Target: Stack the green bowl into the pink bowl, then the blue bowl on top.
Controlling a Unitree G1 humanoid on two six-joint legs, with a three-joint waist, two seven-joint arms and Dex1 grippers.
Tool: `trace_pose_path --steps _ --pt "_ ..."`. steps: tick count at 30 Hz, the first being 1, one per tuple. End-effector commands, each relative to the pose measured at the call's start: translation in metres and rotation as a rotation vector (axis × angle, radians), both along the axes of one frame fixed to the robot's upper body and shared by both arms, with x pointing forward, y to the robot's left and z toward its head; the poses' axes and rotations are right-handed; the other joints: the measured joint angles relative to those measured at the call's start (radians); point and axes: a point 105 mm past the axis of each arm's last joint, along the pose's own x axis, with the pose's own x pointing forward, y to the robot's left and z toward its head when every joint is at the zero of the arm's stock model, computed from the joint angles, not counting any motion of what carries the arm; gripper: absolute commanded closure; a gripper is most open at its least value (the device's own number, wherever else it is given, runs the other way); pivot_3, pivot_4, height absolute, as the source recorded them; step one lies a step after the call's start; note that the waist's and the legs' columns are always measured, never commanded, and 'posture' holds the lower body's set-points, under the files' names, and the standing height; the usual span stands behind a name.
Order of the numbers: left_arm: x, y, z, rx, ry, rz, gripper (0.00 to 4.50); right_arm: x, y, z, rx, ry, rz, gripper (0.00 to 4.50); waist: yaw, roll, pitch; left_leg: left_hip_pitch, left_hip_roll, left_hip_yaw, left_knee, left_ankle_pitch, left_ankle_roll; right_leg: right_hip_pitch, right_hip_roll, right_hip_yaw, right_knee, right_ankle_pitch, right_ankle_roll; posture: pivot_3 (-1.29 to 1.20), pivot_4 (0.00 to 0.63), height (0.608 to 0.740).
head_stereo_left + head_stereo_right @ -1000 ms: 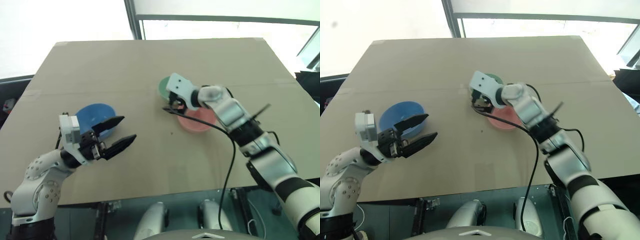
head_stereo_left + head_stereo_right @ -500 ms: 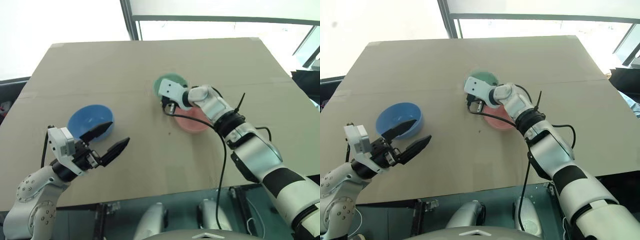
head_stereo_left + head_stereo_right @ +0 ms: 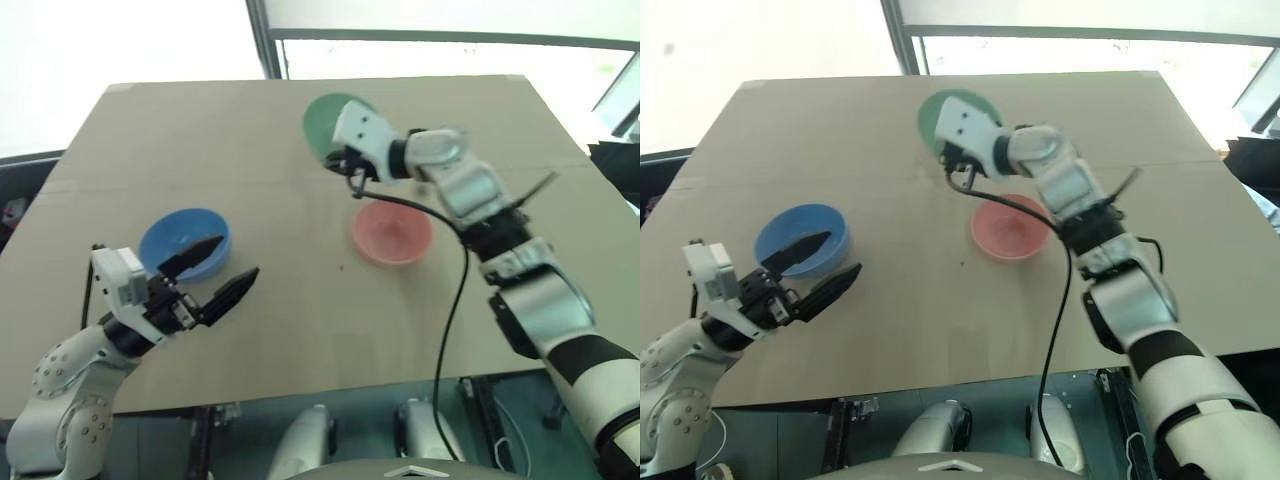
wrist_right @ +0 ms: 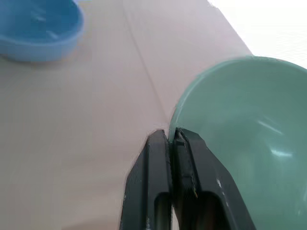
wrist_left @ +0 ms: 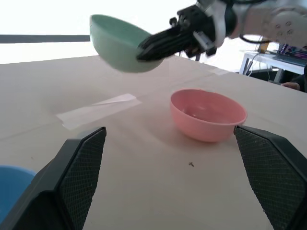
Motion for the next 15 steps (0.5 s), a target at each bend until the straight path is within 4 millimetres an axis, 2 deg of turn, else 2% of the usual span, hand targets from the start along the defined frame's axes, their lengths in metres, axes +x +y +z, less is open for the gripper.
trace_pose_path --steps 1,3,6,8,9,10,14,15 --pt "0.005 0.000 0.003 0.004 -0.019 -0.015 0.00 -0.048 -0.023 -0.012 -0.035 0.116 0.054 4.42 0.003 -0.002 -0.001 -0.001 -0.001 -0.001 0.001 0.000 0.000 0.000 0.000 0.000 0.000 0.000 0.000 0.00 0.150 0.740" --pt "0.008 0.001 0.003 0.004 -0.020 -0.023 0.00 -0.059 -0.030 -0.022 -0.039 0.175 0.022 4.42 0.005 -0.002 -0.001 -0.006 -0.001 0.000 0.003 0.000 0.000 -0.001 -0.001 0.000 -0.001 0.000 0.000 0.00 0.150 0.740" --pt "0.014 -0.001 0.006 0.002 -0.030 -0.049 0.00 -0.054 -0.034 -0.049 -0.056 0.212 -0.077 4.42 -0.003 -0.003 -0.002 -0.006 0.000 0.006 0.005 0.001 0.000 -0.002 -0.001 0.002 -0.003 0.000 0.000 0.00 0.150 0.740" --pt "0.014 -0.003 0.008 0.004 -0.037 -0.072 0.00 -0.044 -0.037 -0.062 -0.054 0.226 -0.148 3.79 -0.002 -0.004 -0.002 -0.005 0.002 0.009 0.006 0.001 -0.001 -0.002 -0.001 0.004 -0.004 0.000 0.000 0.00 0.150 0.740" --pt "0.014 -0.003 0.008 0.004 -0.032 -0.076 0.00 -0.043 -0.038 -0.067 -0.067 0.225 -0.156 3.67 0.000 -0.004 -0.003 -0.003 0.002 0.009 0.006 0.002 -0.002 -0.002 -0.001 0.004 -0.003 0.000 0.000 0.00 0.150 0.740" --pt "0.014 -0.004 0.009 0.005 -0.028 -0.087 0.00 -0.043 -0.039 -0.068 -0.069 0.222 -0.160 3.34 0.002 -0.005 -0.003 -0.003 0.002 0.009 0.006 0.002 -0.002 -0.001 0.000 0.004 -0.002 0.000 0.000 0.00 0.150 0.740" --pt "0.014 0.000 0.009 0.030 -0.018 -0.080 0.00 -0.041 -0.044 -0.048 0.016 0.161 -0.194 1.81 0.008 -0.006 -0.003 -0.004 0.001 0.009 0.006 0.002 -0.002 -0.002 0.000 0.004 -0.002 0.000 0.000 0.00 0.150 0.740" --pt "0.015 0.001 0.009 0.039 -0.017 -0.066 0.00 -0.043 -0.045 -0.042 0.043 0.144 -0.187 1.81 0.009 -0.006 -0.003 -0.004 0.001 0.008 0.006 0.002 -0.002 -0.002 0.000 0.004 -0.002 0.000 0.000 0.00 0.150 0.740"
